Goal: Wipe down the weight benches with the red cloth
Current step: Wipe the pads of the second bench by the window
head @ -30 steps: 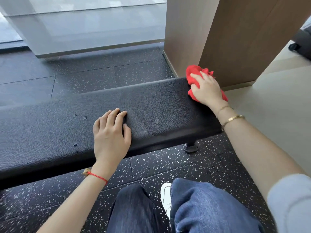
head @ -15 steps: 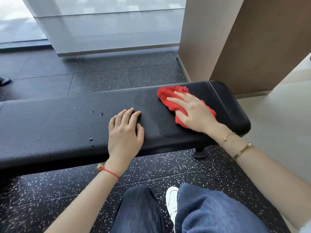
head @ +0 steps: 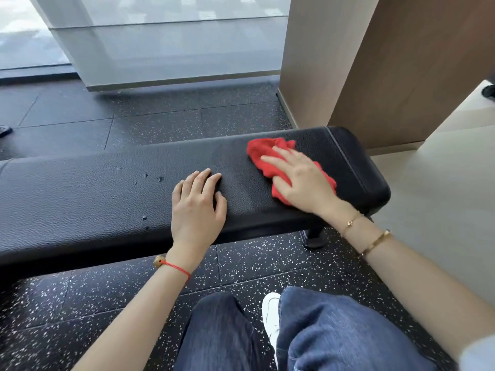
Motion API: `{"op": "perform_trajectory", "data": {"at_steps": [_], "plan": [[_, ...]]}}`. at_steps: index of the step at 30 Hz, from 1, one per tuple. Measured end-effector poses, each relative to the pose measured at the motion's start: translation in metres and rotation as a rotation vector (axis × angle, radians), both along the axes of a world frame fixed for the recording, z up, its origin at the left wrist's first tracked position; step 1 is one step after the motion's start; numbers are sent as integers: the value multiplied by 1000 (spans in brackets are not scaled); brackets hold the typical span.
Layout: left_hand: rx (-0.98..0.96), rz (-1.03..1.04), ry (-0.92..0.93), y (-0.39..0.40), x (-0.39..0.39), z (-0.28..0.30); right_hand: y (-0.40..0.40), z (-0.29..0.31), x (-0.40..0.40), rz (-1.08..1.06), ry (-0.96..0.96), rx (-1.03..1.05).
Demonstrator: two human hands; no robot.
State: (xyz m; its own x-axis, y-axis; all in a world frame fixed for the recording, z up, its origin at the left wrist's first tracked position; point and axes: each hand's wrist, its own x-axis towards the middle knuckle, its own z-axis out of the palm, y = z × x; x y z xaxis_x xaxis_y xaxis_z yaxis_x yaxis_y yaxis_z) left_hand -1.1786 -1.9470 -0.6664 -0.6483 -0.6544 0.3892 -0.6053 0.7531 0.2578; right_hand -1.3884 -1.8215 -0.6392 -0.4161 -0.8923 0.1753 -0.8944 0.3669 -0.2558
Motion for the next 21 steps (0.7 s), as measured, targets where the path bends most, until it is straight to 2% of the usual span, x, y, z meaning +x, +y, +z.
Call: {"op": "perform_trajectory", "data": {"at_steps": [3,5,11,14,18,21], "plan": [[1,-1,-5,1,0,0,-11,3,-29,-281,-6,-8],[-4,2,-8,1,0,-1,-20,4,-25,-359,-16,-7],[-11,-3,3,1,-1,-1,24,0,26,50,-12,9],[-18,-7,5,0,-1,-1,40,1,6,-30,-18,-26],[-46,-3,21,0,-1,-5,1,6,-32,-236,-14,1],[-47,1,23,0,-2,-4,-40,8,-22,-175,-28,20]]}}
